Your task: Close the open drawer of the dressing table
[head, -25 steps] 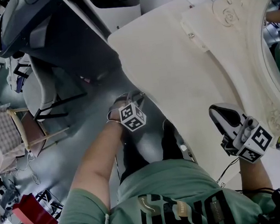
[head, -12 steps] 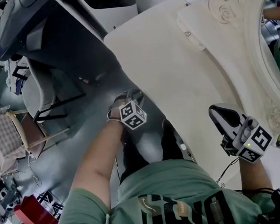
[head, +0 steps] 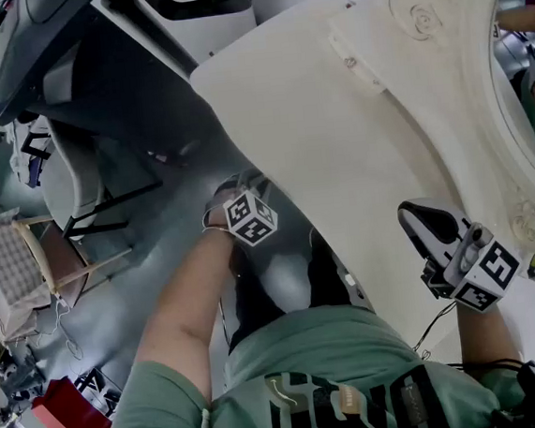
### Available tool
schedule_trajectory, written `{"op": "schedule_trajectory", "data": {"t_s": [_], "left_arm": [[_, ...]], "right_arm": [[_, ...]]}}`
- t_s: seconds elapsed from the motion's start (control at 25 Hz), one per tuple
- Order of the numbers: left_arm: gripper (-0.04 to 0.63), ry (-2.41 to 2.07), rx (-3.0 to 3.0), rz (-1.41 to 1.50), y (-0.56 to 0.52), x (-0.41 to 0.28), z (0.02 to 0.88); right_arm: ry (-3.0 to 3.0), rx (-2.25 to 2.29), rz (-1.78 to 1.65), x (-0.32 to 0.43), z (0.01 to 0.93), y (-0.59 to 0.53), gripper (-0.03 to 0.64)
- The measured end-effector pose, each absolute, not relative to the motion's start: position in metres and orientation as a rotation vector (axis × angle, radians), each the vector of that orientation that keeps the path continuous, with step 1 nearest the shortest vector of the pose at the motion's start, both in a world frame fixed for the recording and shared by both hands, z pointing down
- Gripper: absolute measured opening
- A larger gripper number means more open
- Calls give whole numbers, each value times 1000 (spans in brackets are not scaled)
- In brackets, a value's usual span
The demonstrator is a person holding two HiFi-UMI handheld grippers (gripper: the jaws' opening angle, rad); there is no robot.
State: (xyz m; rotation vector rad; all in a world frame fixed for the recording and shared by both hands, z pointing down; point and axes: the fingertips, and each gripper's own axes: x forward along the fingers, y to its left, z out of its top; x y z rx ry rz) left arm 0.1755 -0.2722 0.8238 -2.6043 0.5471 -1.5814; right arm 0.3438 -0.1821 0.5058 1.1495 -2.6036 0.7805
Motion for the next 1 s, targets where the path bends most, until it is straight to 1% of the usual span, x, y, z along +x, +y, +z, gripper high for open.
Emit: {"op": "schedule_trajectory", "data": {"t_s": [0.6,1.0], "left_arm": [[112,525,-2579,-1647,-278,185,831],[119,653,-2730,-1647,-267,176,826]], "right_arm": [[-2600,1193,780,364,507,-181,11],[-2591,1191,736,349,488,-175,11]]}}
